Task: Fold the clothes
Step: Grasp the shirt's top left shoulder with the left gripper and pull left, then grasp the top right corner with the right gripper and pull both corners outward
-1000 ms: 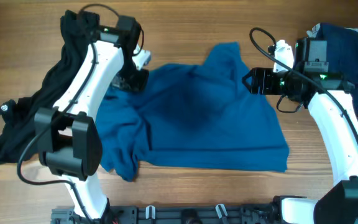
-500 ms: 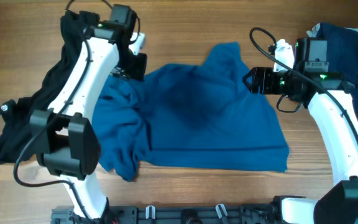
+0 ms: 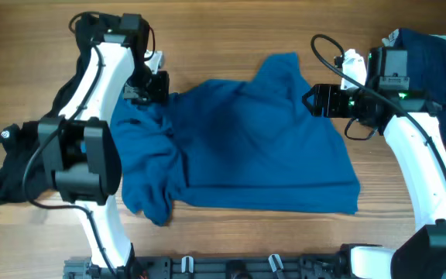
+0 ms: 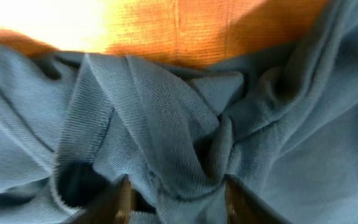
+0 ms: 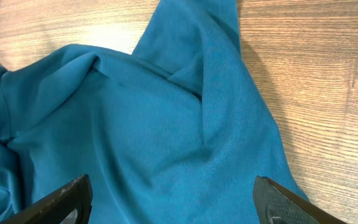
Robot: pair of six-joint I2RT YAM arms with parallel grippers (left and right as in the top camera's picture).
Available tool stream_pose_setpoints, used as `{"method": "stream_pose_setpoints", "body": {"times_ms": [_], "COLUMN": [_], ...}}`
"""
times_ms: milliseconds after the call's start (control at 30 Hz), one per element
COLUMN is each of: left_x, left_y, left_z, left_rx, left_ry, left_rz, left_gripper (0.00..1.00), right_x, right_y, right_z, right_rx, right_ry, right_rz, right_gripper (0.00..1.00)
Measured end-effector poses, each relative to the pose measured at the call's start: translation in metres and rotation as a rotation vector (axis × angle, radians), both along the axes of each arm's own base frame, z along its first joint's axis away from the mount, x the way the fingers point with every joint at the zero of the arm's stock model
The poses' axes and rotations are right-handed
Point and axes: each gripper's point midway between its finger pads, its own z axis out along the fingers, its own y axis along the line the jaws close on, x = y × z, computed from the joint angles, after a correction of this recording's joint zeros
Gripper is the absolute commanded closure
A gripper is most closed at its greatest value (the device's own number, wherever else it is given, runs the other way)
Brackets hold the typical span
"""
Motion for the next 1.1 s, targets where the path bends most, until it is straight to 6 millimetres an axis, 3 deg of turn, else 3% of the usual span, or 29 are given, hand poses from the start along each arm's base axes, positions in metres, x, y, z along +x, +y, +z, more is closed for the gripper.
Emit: {"method": "stream_pose_setpoints", "body": {"times_ms": [167,300,433,500,600,667,900,967,1100], "left_x": [0.002,0.014,0.048,0.063,0.072,0.077,0.106,0.115,0.125], "left_y": [-0.002,-0.003,-0.007,-0.009,-0.009,-0.008,-0.002,-0.001,0.001], "left_z": [-0.004,0.008,0.051,0.084,0.125,0.140,0.159,0.165,0.173], "left_rx": [-0.008,-0.013,-0.029,-0.035,-0.025,-0.002,0.050,0.058,0.070], "left_ry": [0.000,-0.046,-0.193,-0.292,-0.414,-0.472,-0.617,-0.663,-0.712], "left_rz": [-0.004,-0.004,-0.004,-0.006,-0.009,-0.008,0.015,0.023,0.034], "left_gripper": [0.96,0.96,0.96,0.96,0.96,0.96,0.96,0.96,0.96], "right_x": [0.000,0.000,0.000,0.000,0.001,0.002,0.005,0.014,0.059], "right_y": [0.000,0.000,0.000,0.000,0.000,0.000,0.000,-0.002,-0.010], "right_z": [0.000,0.000,0.000,0.000,0.001,0.001,0.003,0.008,0.024], "right_rx": [0.000,0.000,0.000,0.000,0.000,0.000,-0.001,-0.011,-0.047], "right_ry": [0.002,0.002,0.002,0.002,-0.005,-0.010,-0.022,-0.068,-0.251], "right_rz": [0.000,0.000,0.000,0.000,0.000,0.000,-0.001,-0.005,-0.038], "right_gripper": [0.17,0.17,0.16,0.16,0.17,0.17,0.17,0.17,0.18]}}
